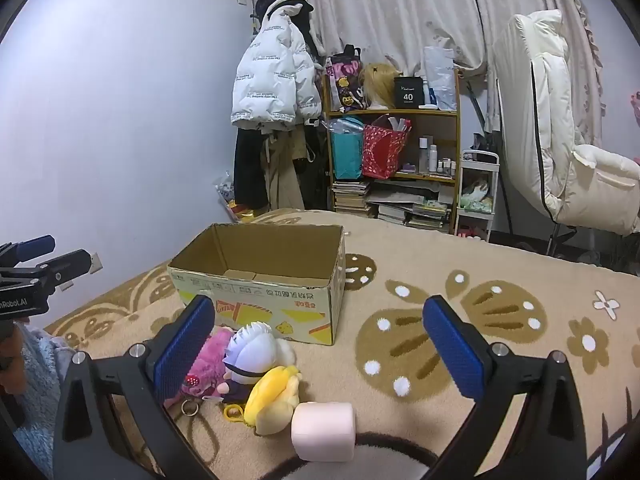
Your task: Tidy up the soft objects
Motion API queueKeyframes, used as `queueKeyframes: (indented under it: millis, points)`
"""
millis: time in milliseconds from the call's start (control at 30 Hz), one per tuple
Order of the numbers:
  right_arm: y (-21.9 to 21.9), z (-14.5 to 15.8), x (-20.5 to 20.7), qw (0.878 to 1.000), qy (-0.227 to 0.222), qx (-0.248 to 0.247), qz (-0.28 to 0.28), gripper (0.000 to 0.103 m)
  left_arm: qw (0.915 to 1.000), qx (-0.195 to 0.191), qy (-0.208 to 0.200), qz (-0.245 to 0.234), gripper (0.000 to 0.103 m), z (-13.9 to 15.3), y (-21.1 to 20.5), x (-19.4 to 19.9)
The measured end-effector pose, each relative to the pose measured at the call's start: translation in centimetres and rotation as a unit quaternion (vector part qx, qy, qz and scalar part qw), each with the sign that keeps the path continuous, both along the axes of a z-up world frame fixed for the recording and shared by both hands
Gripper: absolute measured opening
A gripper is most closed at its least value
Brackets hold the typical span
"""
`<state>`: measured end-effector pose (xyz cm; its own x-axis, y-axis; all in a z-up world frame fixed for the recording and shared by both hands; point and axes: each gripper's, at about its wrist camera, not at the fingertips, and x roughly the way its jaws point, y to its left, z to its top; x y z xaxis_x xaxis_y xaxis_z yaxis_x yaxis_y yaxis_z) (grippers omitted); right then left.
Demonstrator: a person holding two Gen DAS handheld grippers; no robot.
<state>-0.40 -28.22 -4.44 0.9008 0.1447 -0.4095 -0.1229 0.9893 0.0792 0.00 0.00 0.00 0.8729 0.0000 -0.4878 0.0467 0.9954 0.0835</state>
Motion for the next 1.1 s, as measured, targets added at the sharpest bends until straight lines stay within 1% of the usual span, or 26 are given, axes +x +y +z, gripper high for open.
queueKeyframes:
  millis: [133,200,433,533,733,1100]
  points:
    - [0.0,-0.02,0.01,1.0,-0.003,0.011,0.001,0.103,1.0,-0.005,0.006,-0.003,0.103,0.01,0.02,0.04]
    - [0.0,-0.02,0.02,1.0,-0.004,0.011,0.001,0.103,1.0,-0.003,0.002,0.001,0.103,0.06,0.02,0.01]
    - [0.0,-0.03,0.04,1.0,-0.001,0.006,0.0,0.103,1.0,0.002,0.002,0.008,0.103,0.05,-0.05,-0.08]
    - [-0.02,-0.02,0.04,1.0,-0.001,0.006,0.001,0.103,1.0,-0.003,0.005,0.008,0.103,-0.32,0.21,0.3]
    - [0.0,-0.04,0.06,1.0,0.0,0.005,0.001,0.103,0.9999,0.005,-0.004,0.013,0.103,-0.41,0.03,-0.14]
    - [0.04,-0.08,0.08,1.0,0.002,0.004,0.001,0.103,0.9999,0.007,0.0,0.01,0.103,-0.73,-0.23,-0.08]
